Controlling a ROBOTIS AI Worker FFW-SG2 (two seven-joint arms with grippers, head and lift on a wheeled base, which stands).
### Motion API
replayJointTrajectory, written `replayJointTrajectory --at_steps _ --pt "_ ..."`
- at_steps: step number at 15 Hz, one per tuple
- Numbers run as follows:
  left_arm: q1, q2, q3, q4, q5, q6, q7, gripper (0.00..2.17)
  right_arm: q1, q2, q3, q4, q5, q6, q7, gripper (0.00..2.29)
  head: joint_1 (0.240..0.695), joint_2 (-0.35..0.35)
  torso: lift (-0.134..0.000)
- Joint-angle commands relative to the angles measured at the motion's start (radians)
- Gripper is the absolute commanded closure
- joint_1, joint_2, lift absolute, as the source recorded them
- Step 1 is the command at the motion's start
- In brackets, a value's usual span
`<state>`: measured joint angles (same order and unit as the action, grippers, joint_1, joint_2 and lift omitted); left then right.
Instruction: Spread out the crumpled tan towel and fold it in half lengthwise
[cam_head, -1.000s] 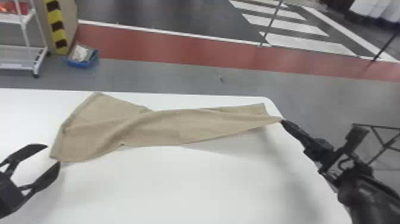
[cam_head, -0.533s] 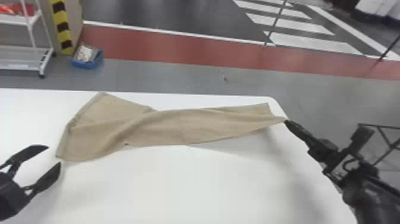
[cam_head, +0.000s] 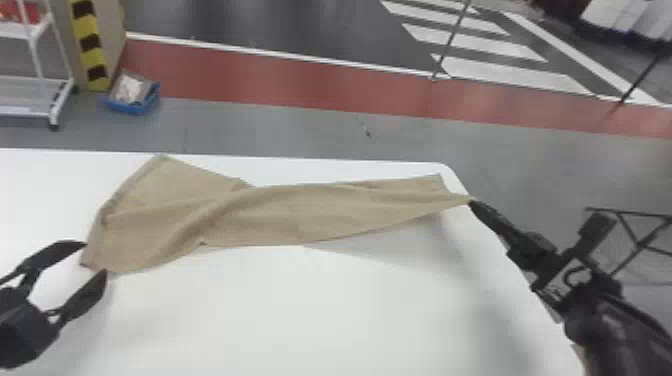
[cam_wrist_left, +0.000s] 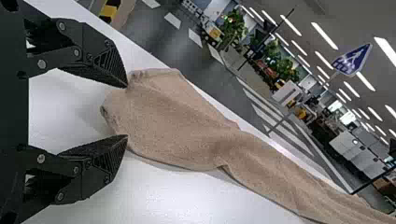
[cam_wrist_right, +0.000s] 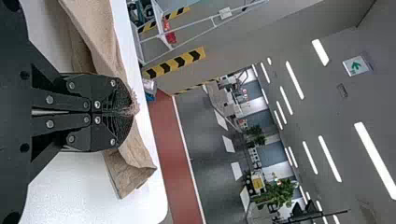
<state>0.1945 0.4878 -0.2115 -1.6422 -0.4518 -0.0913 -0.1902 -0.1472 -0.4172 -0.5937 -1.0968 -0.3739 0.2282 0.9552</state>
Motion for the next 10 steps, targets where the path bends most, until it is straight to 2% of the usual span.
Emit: replayJointTrajectory --at_steps 1,2,5,6,8,10 --pt "-0.012 -0.003 -0.006 0.016 -0.004 0.002 0.0 0.81 0.0 0.0 0.0 0.0 -0.003 0.004 0.001 1.51 0.695 -0.331 -0.124" --pt "-0.012 -0.003 -0.005 0.016 -0.005 0.005 0.0 1.0 0.0 -0.003 0.0 0.0 -0.007 0.004 0.001 1.51 0.695 -0.331 -0.124" --pt "-0.015 0.006 0.0 0.016 -0.01 0.017 -0.002 1.0 0.001 -0.005 -0.006 0.0 -0.016 0.02 0.005 1.51 0.695 -0.329 -0.124" --pt "-0.012 0.009 0.003 0.015 -0.008 0.017 -0.002 0.98 0.001 -0.005 -0.006 0.0 -0.016 0.02 0.005 1.51 0.695 -0.327 -0.124" --pt "-0.004 0.014 0.009 0.005 -0.005 0.008 -0.009 0.68 0.003 -0.005 -0.006 0.0 -0.016 0.02 0.005 1.51 0.695 -0.322 -0.124" --pt "0.006 0.018 0.015 0.002 -0.005 0.008 -0.012 0.68 0.001 -0.005 -0.006 0.0 -0.016 0.02 0.005 1.51 0.695 -0.321 -0.124"
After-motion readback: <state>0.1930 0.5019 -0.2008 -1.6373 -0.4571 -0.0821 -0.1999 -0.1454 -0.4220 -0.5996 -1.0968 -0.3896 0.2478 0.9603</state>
